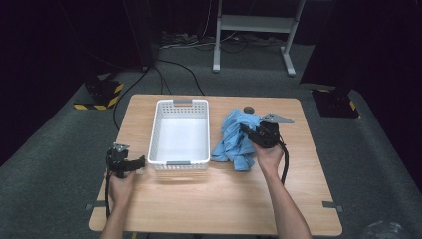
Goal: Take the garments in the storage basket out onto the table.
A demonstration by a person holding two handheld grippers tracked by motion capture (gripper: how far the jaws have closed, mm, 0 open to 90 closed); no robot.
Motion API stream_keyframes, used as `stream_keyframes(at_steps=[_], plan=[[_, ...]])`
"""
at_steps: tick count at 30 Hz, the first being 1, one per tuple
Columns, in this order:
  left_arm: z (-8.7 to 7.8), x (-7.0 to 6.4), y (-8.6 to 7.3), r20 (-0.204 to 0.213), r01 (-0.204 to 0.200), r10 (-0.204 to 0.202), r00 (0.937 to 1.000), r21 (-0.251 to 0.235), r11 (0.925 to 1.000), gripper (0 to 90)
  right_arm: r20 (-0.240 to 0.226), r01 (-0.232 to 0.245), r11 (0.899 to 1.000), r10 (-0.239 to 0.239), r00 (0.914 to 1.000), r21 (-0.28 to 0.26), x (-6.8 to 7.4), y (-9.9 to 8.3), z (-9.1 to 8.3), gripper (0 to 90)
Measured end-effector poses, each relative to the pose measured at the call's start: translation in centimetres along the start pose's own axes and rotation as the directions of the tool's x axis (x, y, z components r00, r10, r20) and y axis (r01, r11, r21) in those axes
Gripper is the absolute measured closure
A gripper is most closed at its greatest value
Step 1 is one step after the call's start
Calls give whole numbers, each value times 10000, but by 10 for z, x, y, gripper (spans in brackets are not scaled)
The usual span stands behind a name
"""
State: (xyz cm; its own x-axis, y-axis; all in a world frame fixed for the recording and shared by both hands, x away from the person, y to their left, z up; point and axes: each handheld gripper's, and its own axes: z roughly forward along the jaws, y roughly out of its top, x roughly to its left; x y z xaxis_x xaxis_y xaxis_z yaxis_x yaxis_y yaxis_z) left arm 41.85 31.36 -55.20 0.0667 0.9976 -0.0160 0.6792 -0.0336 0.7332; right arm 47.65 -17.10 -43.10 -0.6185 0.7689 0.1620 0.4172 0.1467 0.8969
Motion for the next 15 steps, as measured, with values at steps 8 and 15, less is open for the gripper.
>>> stream_keyframes(at_steps=[8,15], plan=[[0,0,0,-6,-2,2,10000,-1,10000,87,-73,-330,9989,332,9994,326,-4,-10,3,819],[0,0,0,-9,-3,3,10000,3,10000,87,-185,-370,9987,377,9991,354,-5,-14,4,816]])
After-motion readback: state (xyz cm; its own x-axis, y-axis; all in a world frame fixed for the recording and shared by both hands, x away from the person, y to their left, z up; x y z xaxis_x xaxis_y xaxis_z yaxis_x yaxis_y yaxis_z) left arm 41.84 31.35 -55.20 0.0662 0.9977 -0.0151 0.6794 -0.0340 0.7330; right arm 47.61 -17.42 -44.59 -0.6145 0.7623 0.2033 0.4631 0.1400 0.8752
